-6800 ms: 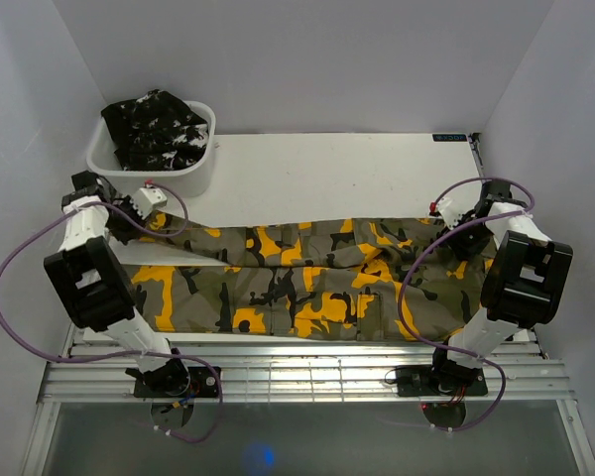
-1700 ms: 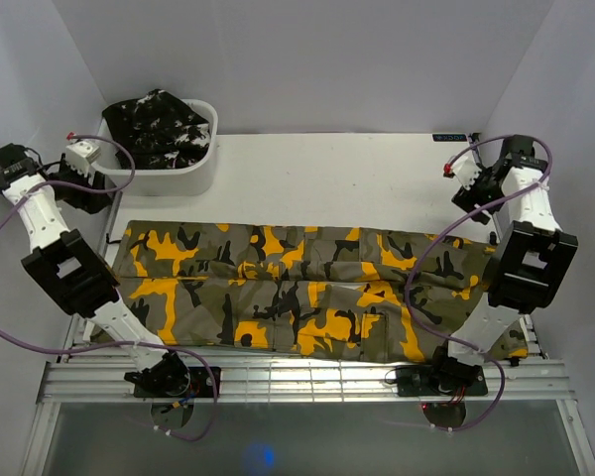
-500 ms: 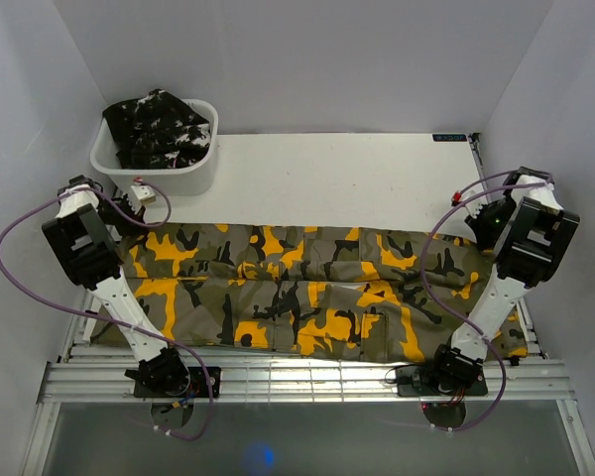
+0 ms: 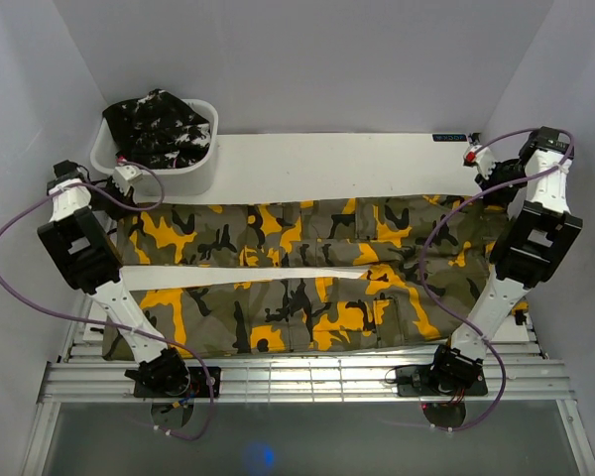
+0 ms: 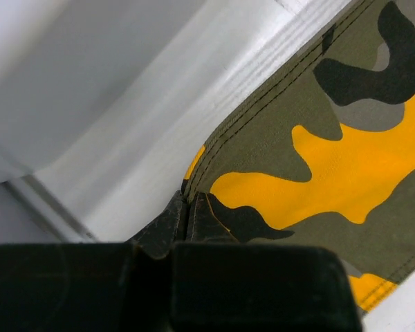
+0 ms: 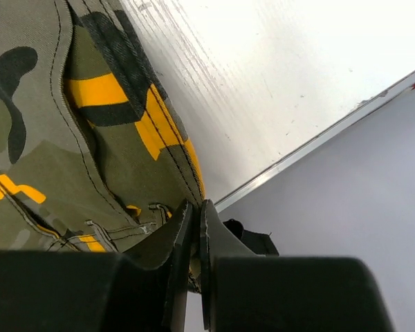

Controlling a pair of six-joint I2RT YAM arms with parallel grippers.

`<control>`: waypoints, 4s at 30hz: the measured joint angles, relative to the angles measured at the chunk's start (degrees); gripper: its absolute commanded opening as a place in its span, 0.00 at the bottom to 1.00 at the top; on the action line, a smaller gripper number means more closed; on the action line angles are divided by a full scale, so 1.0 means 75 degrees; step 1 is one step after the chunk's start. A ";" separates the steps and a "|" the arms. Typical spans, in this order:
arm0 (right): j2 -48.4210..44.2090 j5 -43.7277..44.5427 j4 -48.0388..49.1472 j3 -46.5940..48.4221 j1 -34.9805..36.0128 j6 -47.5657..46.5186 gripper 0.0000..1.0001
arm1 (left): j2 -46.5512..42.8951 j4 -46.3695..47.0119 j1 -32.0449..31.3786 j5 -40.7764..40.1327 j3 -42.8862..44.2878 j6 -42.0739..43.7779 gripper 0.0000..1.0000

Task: Fold and stack the trousers
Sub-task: Fold the trousers

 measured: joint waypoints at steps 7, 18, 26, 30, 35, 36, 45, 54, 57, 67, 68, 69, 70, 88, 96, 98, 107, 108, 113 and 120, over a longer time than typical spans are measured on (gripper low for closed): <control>-0.0717 -0.0420 -0.0172 -0.0047 -0.0032 -0.0402 0.08 | -0.1437 0.0775 0.0306 0.0545 -0.0487 -0.0347 0.00; -0.3955 -0.1145 -0.0656 -0.2760 -0.1542 -0.2702 0.08 | -0.4913 -0.1842 0.2416 0.1539 -0.2279 0.1856 0.00; -0.5091 -0.0277 -0.1052 -0.5779 -0.3742 -0.3926 0.08 | -0.6918 -0.3314 0.3981 -0.1107 -0.6137 0.4418 0.00; -0.5030 0.0560 -0.0152 -0.7291 -0.3780 -0.4092 0.08 | -0.6097 -0.2868 0.3928 -0.2579 -0.7673 0.4599 0.00; -0.4811 0.1262 0.0676 -0.8128 -0.3372 -0.4164 0.08 | -0.4855 -0.2302 0.3561 -0.3366 -0.7600 0.3296 0.00; -0.4637 0.1338 0.0781 -0.8075 -0.3255 -0.4167 0.08 | -0.4500 -0.2267 0.3456 -0.3503 -0.7399 0.2836 0.00; -0.3139 0.1346 0.0912 -0.6382 -0.1821 -0.2801 0.08 | -0.1996 -0.2856 0.1894 -0.3861 -0.4511 -0.1285 0.00; -0.2658 0.0219 0.0466 -0.4861 -0.0915 -0.1816 0.08 | -0.0883 -0.0822 0.0694 -0.2305 -0.1233 -0.2451 0.00; -0.2600 0.0020 0.0309 -0.4526 -0.0912 -0.1702 0.08 | -0.0866 -0.0883 0.0694 -0.1988 -0.0962 -0.2465 0.00; -0.2535 -0.1093 -0.0632 -0.2419 -0.0883 -0.1489 0.08 | -0.0871 -0.0367 0.0571 -0.0472 0.1023 -0.3369 0.00; -0.2550 -0.1207 -0.0731 -0.2296 -0.0883 -0.1498 0.08 | -0.0871 -0.0213 0.0536 -0.0338 0.1326 -0.3488 0.00; -0.2602 -0.1332 -0.0787 -0.2253 -0.0886 -0.1521 0.08 | -0.0854 -0.0015 0.0484 -0.0149 0.1848 -0.3666 0.00; -0.2664 -0.1416 -0.0857 -0.2311 -0.0886 -0.1582 0.08 | -0.0854 0.0178 0.0452 -0.0012 0.2154 -0.3765 0.00; -0.4164 0.0539 0.0522 -0.7810 -0.1824 -0.3503 0.08 | -0.2588 0.1632 0.2693 -0.0583 -0.4406 -0.0149 0.71; -0.3993 0.1131 0.0705 -0.7609 -0.1941 -0.3477 0.08 | -0.2693 0.0181 0.3048 -0.0239 -0.3672 -0.0020 0.73; -0.3864 0.1314 0.0784 -0.7443 -0.2008 -0.3474 0.08 | -0.2795 -0.0105 0.3083 -0.0102 -0.3279 -0.0245 0.72; -0.3751 0.1979 0.1702 -0.7341 -0.2107 -0.3439 0.08 | -0.4220 0.0251 0.2736 -0.0746 -0.3331 -0.2273 0.68; -0.3777 0.2008 0.1743 -0.7385 -0.2090 -0.3442 0.08 | -0.4304 0.0265 0.2611 -0.0807 -0.3439 -0.2445 0.67; -0.3926 0.2040 0.1818 -0.7420 -0.2069 -0.3381 0.08 | -0.4401 0.0321 0.1970 -0.1157 -0.4074 -0.3564 0.63; -0.4470 0.2334 0.2302 -0.7737 -0.1862 -0.3360 0.08 | -0.4403 0.0804 0.0286 -0.2046 -0.4838 -0.4811 0.53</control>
